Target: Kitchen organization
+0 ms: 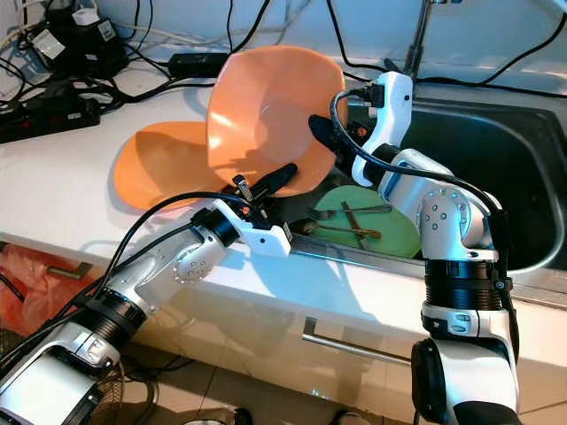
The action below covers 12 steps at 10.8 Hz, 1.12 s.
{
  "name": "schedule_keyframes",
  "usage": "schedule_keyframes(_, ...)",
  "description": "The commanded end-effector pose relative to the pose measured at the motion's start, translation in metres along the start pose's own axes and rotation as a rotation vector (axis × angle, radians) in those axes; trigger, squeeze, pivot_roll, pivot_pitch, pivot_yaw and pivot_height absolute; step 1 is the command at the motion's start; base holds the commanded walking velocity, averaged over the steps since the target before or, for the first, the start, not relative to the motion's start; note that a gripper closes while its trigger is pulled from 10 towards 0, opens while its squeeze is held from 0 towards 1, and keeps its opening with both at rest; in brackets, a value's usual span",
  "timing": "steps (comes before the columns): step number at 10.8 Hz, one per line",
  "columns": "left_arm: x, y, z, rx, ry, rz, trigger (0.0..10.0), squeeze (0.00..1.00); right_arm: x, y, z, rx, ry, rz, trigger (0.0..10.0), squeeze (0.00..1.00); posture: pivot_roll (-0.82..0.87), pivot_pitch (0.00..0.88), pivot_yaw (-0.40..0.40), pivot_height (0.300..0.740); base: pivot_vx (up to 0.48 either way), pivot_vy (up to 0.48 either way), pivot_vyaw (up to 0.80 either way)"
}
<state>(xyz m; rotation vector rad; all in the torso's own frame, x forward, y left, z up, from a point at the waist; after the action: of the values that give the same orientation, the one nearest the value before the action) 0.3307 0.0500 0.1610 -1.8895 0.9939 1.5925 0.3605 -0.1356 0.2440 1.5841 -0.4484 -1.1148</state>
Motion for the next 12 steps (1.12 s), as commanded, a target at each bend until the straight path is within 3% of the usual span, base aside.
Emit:
schedule_keyframes(1, 0.036, 0.028, 0.011, 0.117, -0.118, 0.077, 0.0, 0.0, 0.021, -0.017, 0.005, -0.074, -0.098, -0.022, 0.0, 0.0, 0.04, 0.124, 0.063, 0.74, 0.0, 0.0, 0.0)
schedule_keyframes(7, 0.022, 0.027, 0.004, 0.128, -0.078, 0.107, 1.2, 0.0, 0.024, -0.02, 0.008, -0.065, -0.116, -0.039, 0.0, 0.0, 0.04, 0.124, 0.064, 0.74, 0.0, 0.0, 0.0)
schedule_keyframes(9, 0.018, 0.025, 0.002, 0.123, -0.067, 0.106, 2.7, 0.0, 0.025, -0.02, 0.009, -0.068, -0.12, -0.041, 0.0, 0.0, 0.04, 0.123, 0.062, 0.74, 0.0, 0.0, 0.0)
schedule_keyframes(10, 0.01, 0.022, 0.0, 0.113, -0.02, 0.126, 10.0, 0.48, 0.025, -0.021, 0.009, -0.069, -0.12, -0.041, 0.0, 0.0, 0.04, 0.122, 0.061, 0.74, 0.0, 0.0, 0.0)
schedule_keyframes(11, 0.001, 0.021, -0.002, 0.114, 0.033, 0.159, 10.0, 1.0, 0.025, -0.021, 0.008, -0.07, -0.119, -0.041, 0.0, 0.0, 0.04, 0.121, 0.06, 0.74, 0.0, 0.0, 0.0)
schedule_keyframes(12, -0.004, 0.021, -0.003, 0.12, 0.051, 0.167, 10.0, 1.0, 0.024, -0.021, 0.008, -0.07, -0.118, -0.041, 0.0, 0.0, 0.04, 0.121, 0.06, 0.74, 0.0, 0.0, 0.0)
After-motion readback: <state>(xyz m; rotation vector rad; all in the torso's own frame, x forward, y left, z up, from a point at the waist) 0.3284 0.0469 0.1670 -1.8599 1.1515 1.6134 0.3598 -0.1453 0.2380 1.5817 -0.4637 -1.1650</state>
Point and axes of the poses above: a point about 5 cm out from each wrist's last joint towards the gripper, its own z axis pointing back from the gripper into the wrist, its own y axis along the axis of the wrist's last joint, x = y × z, the point moved 1 cm from there along -z, pointing out of the wrist towards the gripper, and after that the axes turned 4 degrees about -z, right-handed, at the moved point
